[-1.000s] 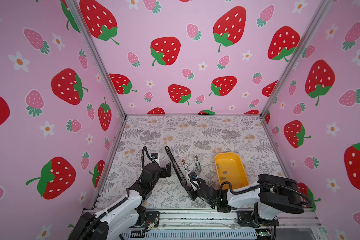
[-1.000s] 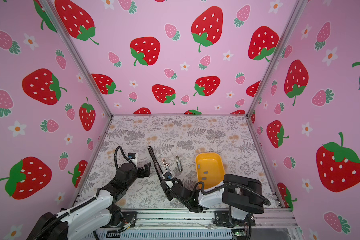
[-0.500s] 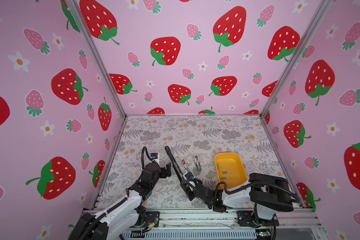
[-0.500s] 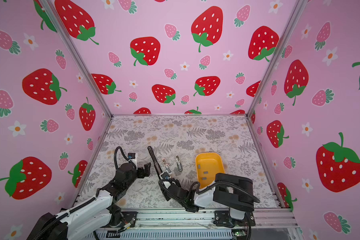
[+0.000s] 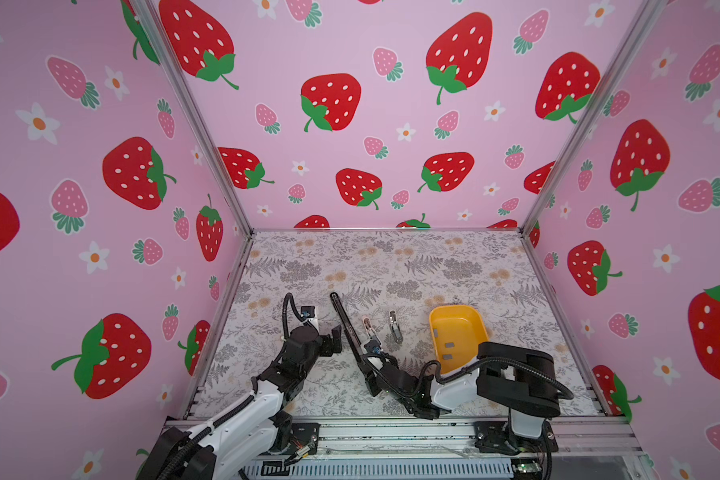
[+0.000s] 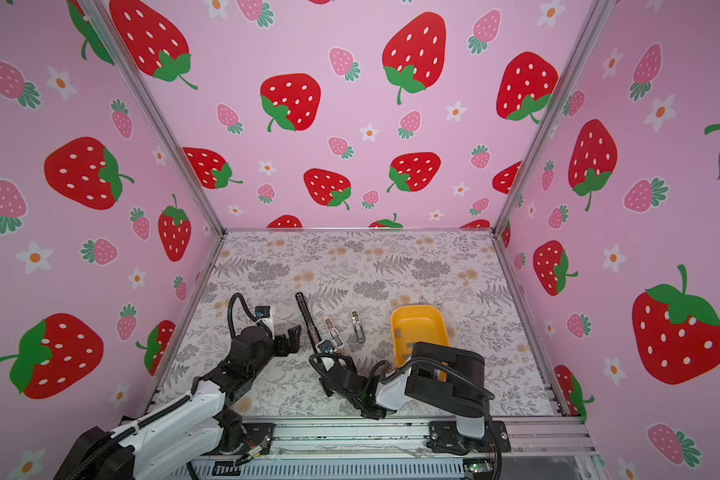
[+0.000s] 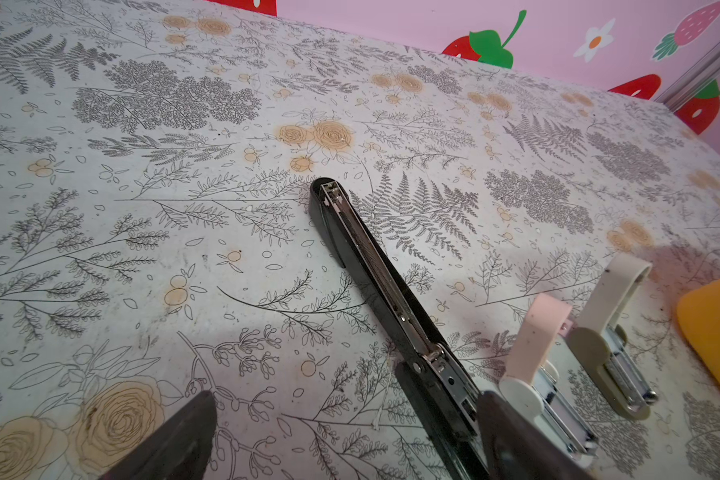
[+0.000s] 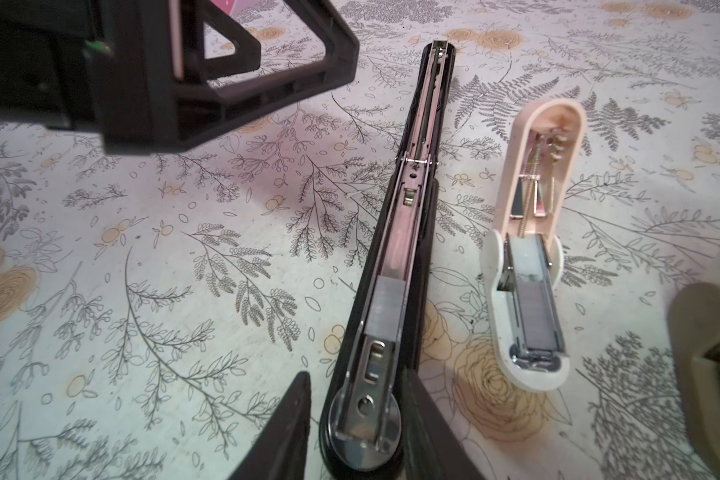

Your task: Load the staples into the stapler

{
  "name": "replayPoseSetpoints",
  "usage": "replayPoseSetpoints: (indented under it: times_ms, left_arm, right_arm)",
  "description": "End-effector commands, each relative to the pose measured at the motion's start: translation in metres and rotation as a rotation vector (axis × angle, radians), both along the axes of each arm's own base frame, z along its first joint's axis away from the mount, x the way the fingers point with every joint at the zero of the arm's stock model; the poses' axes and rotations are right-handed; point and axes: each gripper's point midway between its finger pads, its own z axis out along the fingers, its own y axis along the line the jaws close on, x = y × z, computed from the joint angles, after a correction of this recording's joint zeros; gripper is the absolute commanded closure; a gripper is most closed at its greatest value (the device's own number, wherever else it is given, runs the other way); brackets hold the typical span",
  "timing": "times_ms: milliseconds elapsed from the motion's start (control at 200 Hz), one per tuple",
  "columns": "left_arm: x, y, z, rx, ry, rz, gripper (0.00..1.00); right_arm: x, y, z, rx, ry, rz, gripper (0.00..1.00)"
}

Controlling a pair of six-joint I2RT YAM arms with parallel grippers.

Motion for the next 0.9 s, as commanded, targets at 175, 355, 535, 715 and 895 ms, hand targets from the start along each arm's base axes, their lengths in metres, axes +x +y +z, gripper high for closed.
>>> replayPoseSetpoints:
  times_ms: [175, 355, 535, 715, 895]
  left_arm:
    - [0.009, 0.004, 0.014, -0.015, -0.028, 0.047, 0.01]
    - [0.010, 0.004, 0.014, -0.013, -0.021, 0.054, 0.01]
    - [0.010, 0.008, 0.015, -0.014, -0.021, 0.080, 0.01]
    - [0.009, 0.020, 0.022, -0.058, -0.038, 0.169, 0.01]
    - [0.003, 0.016, 0.043, -0.104, -0.071, 0.133, 0.01]
  right_arm:
    - [0.007, 0.003, -0.001, 0.000, -0.014, -0.035, 0.75]
    - [0.011, 0.003, -0.003, -0.018, -0.026, -0.056, 0.74]
    - [0.016, 0.003, -0.005, -0.040, -0.038, -0.084, 0.73]
    - [0.019, 0.001, -0.007, -0.047, -0.041, -0.105, 0.83]
    - [0.019, -0.003, -0.002, -0.036, -0.041, -0.113, 0.86]
